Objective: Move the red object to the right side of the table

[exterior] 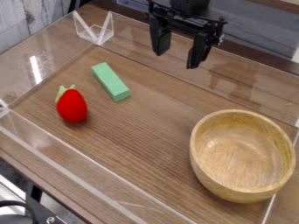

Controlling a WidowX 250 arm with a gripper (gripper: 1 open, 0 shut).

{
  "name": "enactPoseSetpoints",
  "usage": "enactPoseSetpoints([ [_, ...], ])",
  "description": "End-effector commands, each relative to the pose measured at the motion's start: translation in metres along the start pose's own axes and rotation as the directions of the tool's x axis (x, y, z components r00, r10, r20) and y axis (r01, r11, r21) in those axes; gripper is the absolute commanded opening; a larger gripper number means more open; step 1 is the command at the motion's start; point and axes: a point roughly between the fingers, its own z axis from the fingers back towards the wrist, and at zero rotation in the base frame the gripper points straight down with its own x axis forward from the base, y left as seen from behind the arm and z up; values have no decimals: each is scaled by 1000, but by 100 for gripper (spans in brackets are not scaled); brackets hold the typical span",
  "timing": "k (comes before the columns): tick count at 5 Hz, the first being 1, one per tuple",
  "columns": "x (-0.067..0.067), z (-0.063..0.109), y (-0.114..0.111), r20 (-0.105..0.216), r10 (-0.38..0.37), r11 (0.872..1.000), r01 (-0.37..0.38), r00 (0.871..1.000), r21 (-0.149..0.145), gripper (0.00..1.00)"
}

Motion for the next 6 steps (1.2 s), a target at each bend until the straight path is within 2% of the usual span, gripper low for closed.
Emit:
enactPoseSetpoints([
  [1, -2, -16, -1, -32, -10, 1000, 10, 999, 0, 100],
  [2, -25, -23, 29, -32, 45, 999, -45, 998, 5, 100],
  [3, -47, -27, 68, -12, 94, 996, -94, 995, 10, 100],
  [5, -91, -46, 144, 29, 103, 995, -104, 994, 13, 100],
  [6, -96, -48, 158, 39, 155, 988, -155, 987, -6, 100],
])
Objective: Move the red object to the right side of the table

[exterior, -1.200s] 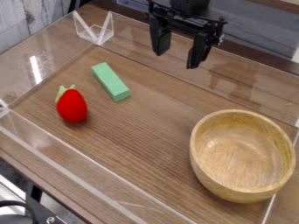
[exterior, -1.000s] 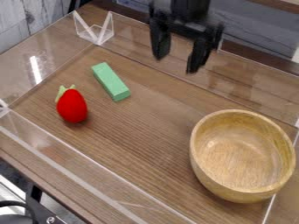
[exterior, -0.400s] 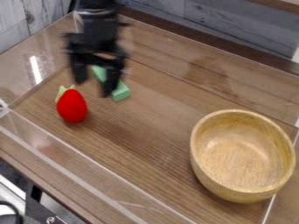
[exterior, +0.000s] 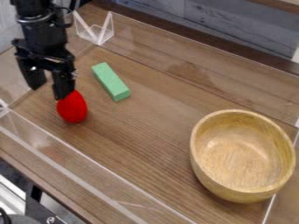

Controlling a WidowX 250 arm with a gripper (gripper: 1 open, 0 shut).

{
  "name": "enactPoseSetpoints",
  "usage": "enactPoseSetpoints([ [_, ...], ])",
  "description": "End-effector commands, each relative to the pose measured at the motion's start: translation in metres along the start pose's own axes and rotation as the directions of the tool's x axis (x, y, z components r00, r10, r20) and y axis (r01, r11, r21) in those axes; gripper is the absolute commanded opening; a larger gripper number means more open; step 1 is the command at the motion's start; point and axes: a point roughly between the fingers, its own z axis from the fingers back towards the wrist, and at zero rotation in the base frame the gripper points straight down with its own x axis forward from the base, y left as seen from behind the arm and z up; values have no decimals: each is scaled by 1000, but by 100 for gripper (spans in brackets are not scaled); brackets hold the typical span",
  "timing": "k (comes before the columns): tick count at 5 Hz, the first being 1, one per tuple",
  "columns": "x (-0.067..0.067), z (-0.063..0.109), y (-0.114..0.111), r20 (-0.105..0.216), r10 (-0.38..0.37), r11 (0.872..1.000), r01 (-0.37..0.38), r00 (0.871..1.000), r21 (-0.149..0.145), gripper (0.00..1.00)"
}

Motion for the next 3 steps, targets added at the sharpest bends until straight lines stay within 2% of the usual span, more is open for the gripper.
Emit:
enactPoseSetpoints([
  [1, 13, 6, 8, 50, 46, 999, -46, 998, 17, 100],
  [3, 16, -7, -1, 47, -17, 1000, 17, 999, 16, 100],
])
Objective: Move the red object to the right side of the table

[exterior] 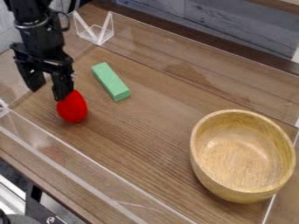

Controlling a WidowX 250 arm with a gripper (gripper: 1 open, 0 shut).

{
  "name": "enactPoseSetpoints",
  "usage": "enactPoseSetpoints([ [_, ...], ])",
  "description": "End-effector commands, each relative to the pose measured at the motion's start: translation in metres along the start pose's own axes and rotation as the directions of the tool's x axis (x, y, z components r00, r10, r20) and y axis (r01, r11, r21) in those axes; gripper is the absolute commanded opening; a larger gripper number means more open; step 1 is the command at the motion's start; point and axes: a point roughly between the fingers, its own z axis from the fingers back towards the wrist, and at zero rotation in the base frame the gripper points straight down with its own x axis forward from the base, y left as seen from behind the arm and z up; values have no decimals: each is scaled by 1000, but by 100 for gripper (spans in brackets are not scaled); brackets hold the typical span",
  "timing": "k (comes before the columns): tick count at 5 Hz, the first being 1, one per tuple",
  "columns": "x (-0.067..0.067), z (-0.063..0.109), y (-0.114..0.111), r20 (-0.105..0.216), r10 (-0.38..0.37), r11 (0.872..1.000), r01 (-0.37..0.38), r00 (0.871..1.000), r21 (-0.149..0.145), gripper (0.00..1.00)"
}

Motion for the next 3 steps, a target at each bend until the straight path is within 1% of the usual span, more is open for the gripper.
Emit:
enactPoseSetpoints([
  [1, 4, -11, 4, 24, -1, 1000, 1, 1000, 11, 100],
  [2, 5, -22, 7, 25, -1, 1000, 1, 1000, 2, 100],
  [3, 13, -23, -2, 31, 104, 995, -104, 994, -10, 100],
])
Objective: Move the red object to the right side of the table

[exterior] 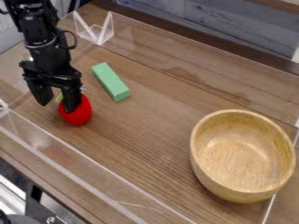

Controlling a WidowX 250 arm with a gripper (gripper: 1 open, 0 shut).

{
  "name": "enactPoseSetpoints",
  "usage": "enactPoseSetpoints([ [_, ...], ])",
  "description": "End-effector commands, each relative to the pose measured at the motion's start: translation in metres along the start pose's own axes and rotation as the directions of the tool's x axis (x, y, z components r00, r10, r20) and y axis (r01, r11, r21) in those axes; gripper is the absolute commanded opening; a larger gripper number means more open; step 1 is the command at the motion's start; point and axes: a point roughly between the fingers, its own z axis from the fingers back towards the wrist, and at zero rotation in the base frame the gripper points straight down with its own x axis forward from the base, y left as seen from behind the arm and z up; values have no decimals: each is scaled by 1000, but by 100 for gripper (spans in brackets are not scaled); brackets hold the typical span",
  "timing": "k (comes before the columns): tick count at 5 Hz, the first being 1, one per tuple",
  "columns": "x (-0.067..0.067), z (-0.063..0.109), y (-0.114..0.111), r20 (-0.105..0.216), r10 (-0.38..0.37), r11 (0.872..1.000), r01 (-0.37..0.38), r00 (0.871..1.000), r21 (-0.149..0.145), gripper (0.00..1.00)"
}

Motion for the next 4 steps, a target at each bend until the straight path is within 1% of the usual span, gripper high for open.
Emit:
enactPoseSetpoints([
  [1, 13, 4, -7, 30, 96, 995, -96, 995, 4, 100],
  [2, 16, 4, -6, 24, 66, 998, -66, 998, 4, 100],
  [4, 17, 3, -4, 5, -8, 1000, 8, 1000, 14, 100],
])
